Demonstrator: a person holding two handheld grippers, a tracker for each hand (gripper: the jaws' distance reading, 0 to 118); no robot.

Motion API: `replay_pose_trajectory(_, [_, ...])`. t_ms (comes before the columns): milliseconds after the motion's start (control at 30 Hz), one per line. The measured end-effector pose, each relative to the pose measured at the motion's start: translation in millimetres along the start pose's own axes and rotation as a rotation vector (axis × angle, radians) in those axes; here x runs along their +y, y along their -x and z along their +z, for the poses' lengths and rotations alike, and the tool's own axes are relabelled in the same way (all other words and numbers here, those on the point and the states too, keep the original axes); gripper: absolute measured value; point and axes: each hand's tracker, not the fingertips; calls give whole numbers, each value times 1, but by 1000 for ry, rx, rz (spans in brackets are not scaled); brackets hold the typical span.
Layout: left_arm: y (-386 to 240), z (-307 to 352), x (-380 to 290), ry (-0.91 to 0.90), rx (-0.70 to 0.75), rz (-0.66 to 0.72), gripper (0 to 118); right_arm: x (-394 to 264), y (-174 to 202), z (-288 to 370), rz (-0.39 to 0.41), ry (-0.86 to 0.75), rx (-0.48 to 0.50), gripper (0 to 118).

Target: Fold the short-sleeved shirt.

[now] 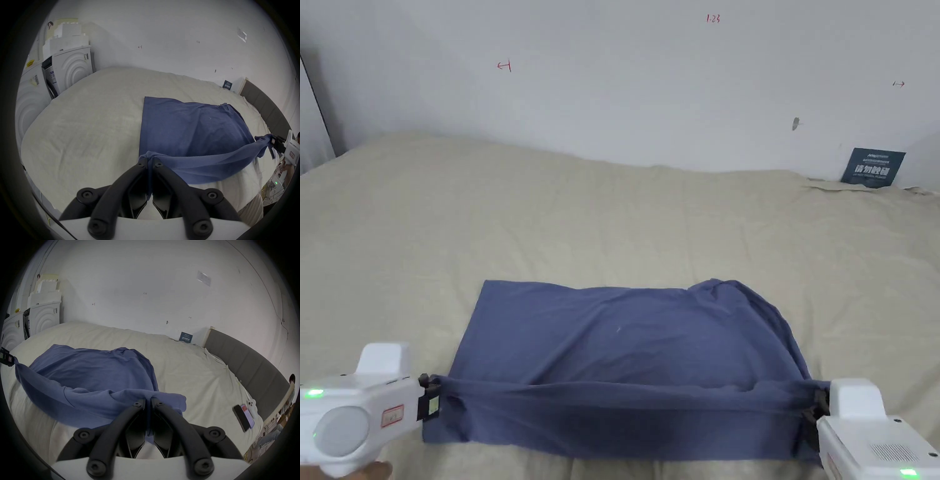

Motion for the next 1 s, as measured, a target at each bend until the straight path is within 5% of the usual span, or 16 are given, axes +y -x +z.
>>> replay_pose_trajectory(333, [7, -100, 26, 173, 19, -53, 1, 11, 21, -112, 56, 204, 35, 5])
replay_pose_trajectory(533, [12, -114, 18, 180, 11, -36, 2, 2, 20, -111, -36, 198, 72, 6])
replay_pose_trajectory(633, [13, -97, 18, 113, -8, -12, 16, 5, 16, -89, -85, 107, 65, 17])
replay_pose_trajectory(700, [13, -78, 14, 22, -16, 6, 25, 8, 14, -68, -129, 38, 82, 36])
replay_pose_trajectory(800, [6, -43, 2, -114, -37, -8, 43, 8, 18, -39, -165, -47, 97, 37])
replay_pose_trajectory(967, [-13, 7, -33, -295, -7, -9, 32, -8, 30, 7, -199, -144, 83, 33])
replay_pose_trajectory(1000, [-16, 15, -41, -310, -8, -14, 22, -13, 33, 16, -209, -157, 83, 19])
